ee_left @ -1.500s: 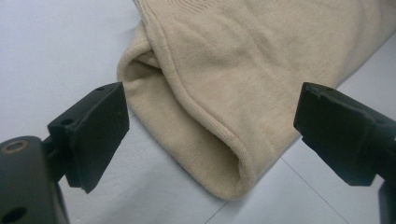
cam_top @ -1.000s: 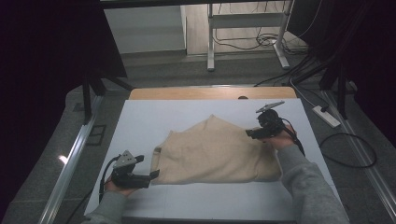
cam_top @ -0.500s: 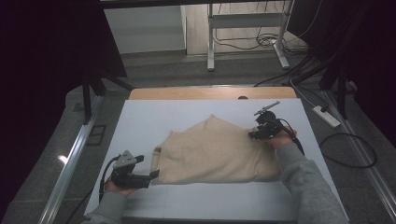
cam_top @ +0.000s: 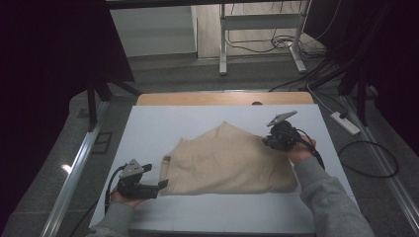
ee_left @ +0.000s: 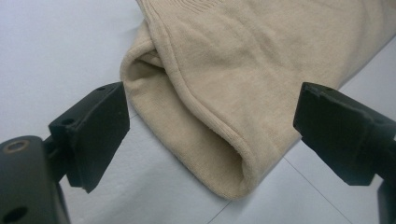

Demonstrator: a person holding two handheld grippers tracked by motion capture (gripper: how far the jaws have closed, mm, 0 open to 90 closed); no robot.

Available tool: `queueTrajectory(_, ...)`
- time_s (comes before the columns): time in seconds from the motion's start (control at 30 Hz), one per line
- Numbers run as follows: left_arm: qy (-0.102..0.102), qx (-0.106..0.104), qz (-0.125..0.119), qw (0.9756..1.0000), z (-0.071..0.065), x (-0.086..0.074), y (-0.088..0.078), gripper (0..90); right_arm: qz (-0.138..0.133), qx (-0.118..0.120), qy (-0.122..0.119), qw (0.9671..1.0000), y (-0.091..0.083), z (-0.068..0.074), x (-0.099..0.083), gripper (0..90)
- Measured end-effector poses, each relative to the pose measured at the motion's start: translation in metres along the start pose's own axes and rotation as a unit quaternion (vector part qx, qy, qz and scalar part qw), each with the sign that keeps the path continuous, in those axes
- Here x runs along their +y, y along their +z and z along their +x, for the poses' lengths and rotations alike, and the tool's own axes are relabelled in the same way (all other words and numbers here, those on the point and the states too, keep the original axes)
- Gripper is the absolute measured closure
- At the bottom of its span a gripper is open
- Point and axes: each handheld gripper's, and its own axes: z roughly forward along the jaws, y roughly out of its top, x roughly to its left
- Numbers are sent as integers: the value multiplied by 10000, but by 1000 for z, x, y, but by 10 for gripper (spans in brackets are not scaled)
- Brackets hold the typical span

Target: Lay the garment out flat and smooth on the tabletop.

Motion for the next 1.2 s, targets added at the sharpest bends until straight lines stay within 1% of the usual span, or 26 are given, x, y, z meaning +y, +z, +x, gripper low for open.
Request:
queueTrajectory(0.2,-27,6,-20,10000,1,0,0,107,-279,321,-5,9991,-16,20,-20,792)
queueTrajectory(0.27,-37,15,-36,10000,1,0,-1,107,-334,391,-74,9987,-20,29,-27,792)
queueTrajectory(0.3,-37,15,-36,10000,1,0,-1,107,-334,391,-74,9987,-20,29,-27,792)
queueTrajectory(0.33,-38,17,-41,10000,1,0,-1,107,-379,437,-104,9983,-22,32,-31,792)
queueTrajectory(0.37,-39,16,-41,10000,1,0,-1,107,-435,558,-86,9975,-26,41,-38,792)
queueTrajectory(0.4,-39,16,-41,10000,1,0,-1,107,-435,558,-86,9975,-26,41,-38,792)
queueTrajectory(0.43,-37,20,-42,10000,1,0,-1,107,-498,637,-91,9967,-28,46,-43,792)
queueTrajectory(0.53,-56,34,-63,10000,2,0,-2,107,-564,815,-62,9951,-32,52,-51,792)
queueTrajectory(0.6,-60,32,-57,10000,3,0,-2,107,-526,886,-33,9947,-32,56,-55,794)
queueTrajectory(0.63,-70,36,-57,10000,3,0,-2,107,-459,915,-23,9947,-32,57,-55,795)
queueTrajectory(0.73,-81,51,-65,9999,3,0,-2,107,-387,900,-32,9952,-32,60,-56,795)
queueTrajectory(0.87,-91,68,-81,9999,4,-1,-3,107,-312,948,-36,9950,-35,65,-57,795)
queueTrajectory(1.07,-87,53,-104,9999,4,-1,-4,106,-199,999,-76,9948,-39,72,-65,795)
queueTrajectory(1.1,-75,51,-115,9999,4,-1,-4,105,-197,1024,-95,9945,-42,77,-71,795)
queueTrajectory(1.2,-77,58,-127,9999,4,-1,-4,105,-253,1070,-110,9939,-48,83,-81,795)
